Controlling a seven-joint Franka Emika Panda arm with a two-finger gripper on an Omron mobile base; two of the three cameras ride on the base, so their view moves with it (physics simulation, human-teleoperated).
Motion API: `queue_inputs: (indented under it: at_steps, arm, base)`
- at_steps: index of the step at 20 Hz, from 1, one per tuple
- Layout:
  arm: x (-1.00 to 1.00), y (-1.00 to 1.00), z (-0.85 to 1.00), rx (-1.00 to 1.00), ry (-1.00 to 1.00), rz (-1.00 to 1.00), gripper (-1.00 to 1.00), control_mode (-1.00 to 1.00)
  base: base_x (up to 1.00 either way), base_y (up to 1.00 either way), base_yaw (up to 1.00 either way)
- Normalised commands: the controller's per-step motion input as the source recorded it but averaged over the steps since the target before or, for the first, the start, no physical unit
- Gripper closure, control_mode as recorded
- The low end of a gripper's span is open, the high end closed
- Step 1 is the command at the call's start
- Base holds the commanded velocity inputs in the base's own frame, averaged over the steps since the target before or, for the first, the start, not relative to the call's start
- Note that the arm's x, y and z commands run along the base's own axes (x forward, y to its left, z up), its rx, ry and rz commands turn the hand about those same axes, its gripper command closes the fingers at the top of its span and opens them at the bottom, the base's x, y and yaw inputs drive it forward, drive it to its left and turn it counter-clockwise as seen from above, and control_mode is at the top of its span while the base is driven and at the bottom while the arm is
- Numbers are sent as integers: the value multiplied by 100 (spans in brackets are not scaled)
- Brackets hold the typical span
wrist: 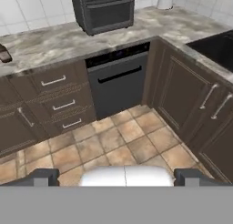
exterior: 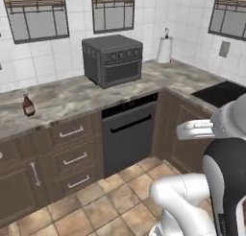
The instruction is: Place the ketchup and ketchup from the counter to the top shelf of the fridge. If the existing items in the fridge are on the top shelf, move them to other shelves.
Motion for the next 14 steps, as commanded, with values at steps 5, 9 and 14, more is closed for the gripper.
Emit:
queue_inputs:
  at_steps: [5,9,14]
  arm:
    - [0,0,0,0,0,0,-100,100]
    - [0,0,0,0,0,0,-100,100]
    - [0,0,0,0,0,0,-100,100]
  base:
    - [100,14,64]
    - [100,22,61]
    - [95,11,50]
